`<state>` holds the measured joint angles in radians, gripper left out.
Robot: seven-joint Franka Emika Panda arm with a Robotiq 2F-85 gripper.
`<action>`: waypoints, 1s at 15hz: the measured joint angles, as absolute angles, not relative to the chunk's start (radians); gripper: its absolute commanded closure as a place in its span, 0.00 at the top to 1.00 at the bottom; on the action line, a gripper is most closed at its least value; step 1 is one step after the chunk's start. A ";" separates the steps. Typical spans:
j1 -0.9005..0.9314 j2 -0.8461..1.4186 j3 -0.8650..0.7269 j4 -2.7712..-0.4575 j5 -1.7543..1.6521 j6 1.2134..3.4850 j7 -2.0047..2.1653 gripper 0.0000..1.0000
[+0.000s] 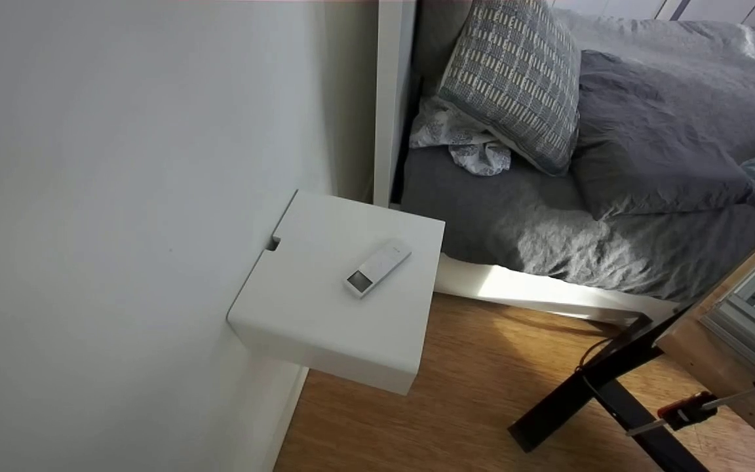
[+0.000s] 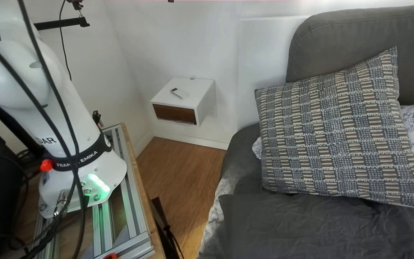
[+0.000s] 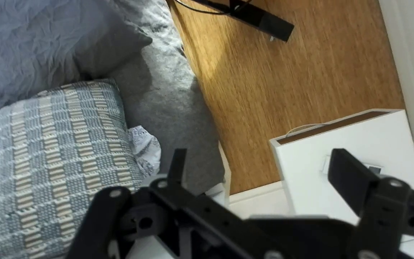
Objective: Press a button on the remot control
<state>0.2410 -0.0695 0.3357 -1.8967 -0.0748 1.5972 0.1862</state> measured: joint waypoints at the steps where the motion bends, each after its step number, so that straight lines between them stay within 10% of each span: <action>1: 0.263 -0.028 0.349 -1.885 -0.086 1.617 0.172 1.00; 15: 0.570 0.412 0.383 -1.648 -0.476 1.636 0.097 1.00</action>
<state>0.5701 0.4119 0.3833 -1.6476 -0.4761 1.6358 0.0973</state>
